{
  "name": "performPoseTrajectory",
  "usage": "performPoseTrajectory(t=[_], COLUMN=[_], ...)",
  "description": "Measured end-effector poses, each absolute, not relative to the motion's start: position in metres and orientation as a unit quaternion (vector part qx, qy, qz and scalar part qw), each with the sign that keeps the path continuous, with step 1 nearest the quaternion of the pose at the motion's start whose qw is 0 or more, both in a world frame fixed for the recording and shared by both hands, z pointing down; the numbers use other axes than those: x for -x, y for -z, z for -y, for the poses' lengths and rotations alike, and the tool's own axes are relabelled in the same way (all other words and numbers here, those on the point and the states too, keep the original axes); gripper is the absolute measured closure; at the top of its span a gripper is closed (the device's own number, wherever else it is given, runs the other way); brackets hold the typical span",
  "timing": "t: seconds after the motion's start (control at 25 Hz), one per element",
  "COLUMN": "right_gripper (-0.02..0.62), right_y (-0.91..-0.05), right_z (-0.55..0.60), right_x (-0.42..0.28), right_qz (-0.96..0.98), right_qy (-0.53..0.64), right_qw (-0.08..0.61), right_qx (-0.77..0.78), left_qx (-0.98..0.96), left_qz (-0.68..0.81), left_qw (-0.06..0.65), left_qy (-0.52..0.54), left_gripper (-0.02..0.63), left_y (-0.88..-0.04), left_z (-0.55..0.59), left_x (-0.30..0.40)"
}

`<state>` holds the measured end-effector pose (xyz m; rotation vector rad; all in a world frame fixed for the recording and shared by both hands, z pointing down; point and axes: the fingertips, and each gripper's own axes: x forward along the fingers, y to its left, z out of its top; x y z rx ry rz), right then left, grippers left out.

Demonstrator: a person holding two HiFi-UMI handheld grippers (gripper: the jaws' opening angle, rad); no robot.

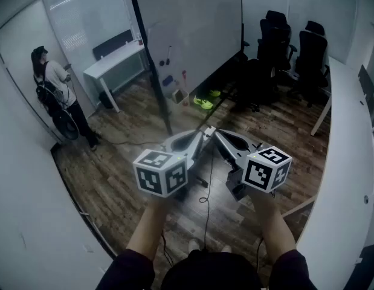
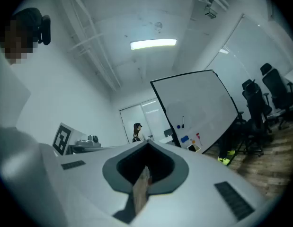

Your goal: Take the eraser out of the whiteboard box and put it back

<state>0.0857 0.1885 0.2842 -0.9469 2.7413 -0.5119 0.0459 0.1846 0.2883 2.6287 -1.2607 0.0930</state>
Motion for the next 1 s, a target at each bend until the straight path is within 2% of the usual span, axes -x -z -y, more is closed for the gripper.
performPoseTrajectory(t=[1.0], right_gripper=[0.592], right_y=[-0.290], right_z=[-0.183], right_x=[-0.066], right_qz=[-0.927], right_qy=[0.179], right_qw=[0.100], right_qx=[0.315], left_qx=[-0.894], left_qz=[0.436], left_qw=[0.103], left_qy=[-0.025], left_gripper=[0.601], left_y=[-0.295], left_z=[-0.182], left_x=[-0.023])
